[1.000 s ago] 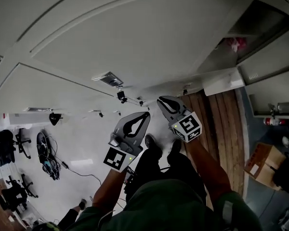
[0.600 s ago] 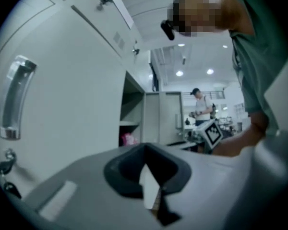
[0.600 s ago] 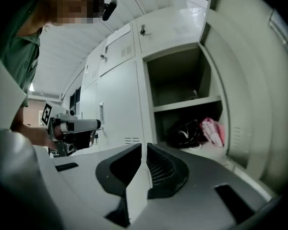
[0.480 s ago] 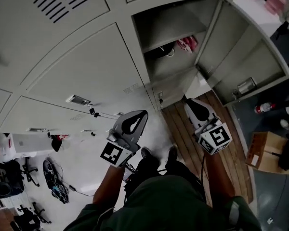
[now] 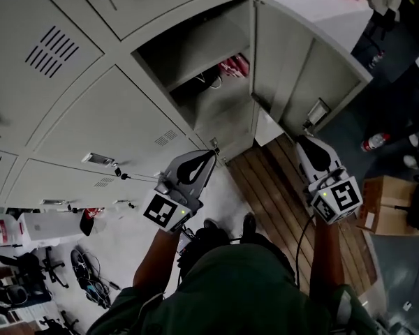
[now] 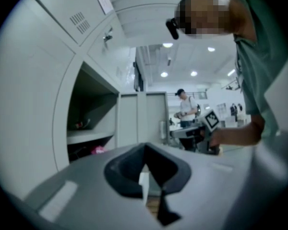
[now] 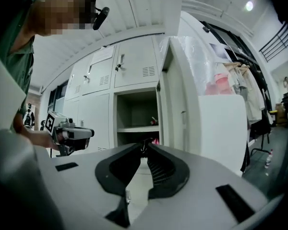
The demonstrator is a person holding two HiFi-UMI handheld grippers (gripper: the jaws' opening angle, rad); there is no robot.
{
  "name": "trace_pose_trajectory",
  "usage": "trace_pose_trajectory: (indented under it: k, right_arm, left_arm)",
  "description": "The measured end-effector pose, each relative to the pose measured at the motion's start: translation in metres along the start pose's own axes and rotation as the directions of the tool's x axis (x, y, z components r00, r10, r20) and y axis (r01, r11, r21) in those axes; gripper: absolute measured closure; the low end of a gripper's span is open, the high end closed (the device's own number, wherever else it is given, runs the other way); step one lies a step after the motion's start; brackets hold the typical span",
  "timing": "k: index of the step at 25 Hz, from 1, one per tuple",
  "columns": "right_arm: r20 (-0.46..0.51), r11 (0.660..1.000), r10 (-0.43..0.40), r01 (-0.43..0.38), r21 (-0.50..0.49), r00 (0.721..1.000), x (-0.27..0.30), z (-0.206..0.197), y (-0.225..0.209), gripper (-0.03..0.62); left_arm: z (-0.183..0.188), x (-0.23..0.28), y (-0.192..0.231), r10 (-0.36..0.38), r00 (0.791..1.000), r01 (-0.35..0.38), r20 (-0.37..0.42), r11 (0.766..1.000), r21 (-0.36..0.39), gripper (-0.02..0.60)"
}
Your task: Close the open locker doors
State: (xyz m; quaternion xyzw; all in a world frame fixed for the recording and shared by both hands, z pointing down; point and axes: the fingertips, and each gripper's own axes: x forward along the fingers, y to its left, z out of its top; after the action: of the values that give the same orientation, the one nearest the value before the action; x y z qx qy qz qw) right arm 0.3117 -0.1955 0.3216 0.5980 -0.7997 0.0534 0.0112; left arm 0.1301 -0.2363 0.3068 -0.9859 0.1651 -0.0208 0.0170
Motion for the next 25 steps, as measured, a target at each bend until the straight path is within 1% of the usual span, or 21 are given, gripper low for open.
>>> trace_pose_trajectory:
  k: [3,5,8,10,14,16,21,25]
  right_arm:
    - [0.004,0.998,-0.059,0.059,-0.009,0.998,-0.023,0.007,-0.025,0.554]
    - [0.004,0.996,-0.093,0.093,-0.018,0.996,-0.034,0.009,-0.041,0.530]
    - [0.005,0.993,-0.114,0.115,-0.021,0.993,-0.041,0.015,-0.058,0.514]
    - [0.001,0.995,-0.099,0.099,-0.021,0.995,-0.041,0.017,-0.067,0.501]
    - [-0.014,1.000,-0.008,0.008,-0.011,1.000,-0.031,0.016,-0.072,0.471]
    - [-0.024,1.000,0.025,-0.025,-0.018,0.999,-0.026,0.015,-0.073,0.470]
    - [-0.051,0.997,0.070,-0.072,-0.033,0.996,-0.016,0.008,-0.073,0.468]
    - [-0.062,0.994,0.096,-0.099,-0.047,0.993,-0.012,0.007,-0.061,0.476]
  left_arm:
    - [0.009,0.014,-0.008,-0.031,1.000,0.031,0.002,0.999,0.021,0.581]
    - [0.012,0.024,-0.012,-0.050,0.999,0.050,0.001,0.998,0.030,0.581]
    - [0.017,0.037,-0.018,-0.074,0.997,0.074,-0.002,0.997,0.039,0.581]
    - [0.018,0.046,-0.023,-0.090,0.996,0.090,-0.006,0.995,0.045,0.581]
    - [0.021,0.059,-0.032,-0.113,0.994,0.113,-0.008,0.992,0.052,0.581]
    - [0.020,0.063,-0.035,-0.120,0.993,0.120,-0.014,0.991,0.055,0.581]
    - [0.016,0.066,-0.039,-0.123,0.992,0.125,-0.024,0.991,0.057,0.581]
    - [0.013,0.061,-0.037,-0.112,0.993,0.113,-0.030,0.992,0.054,0.581]
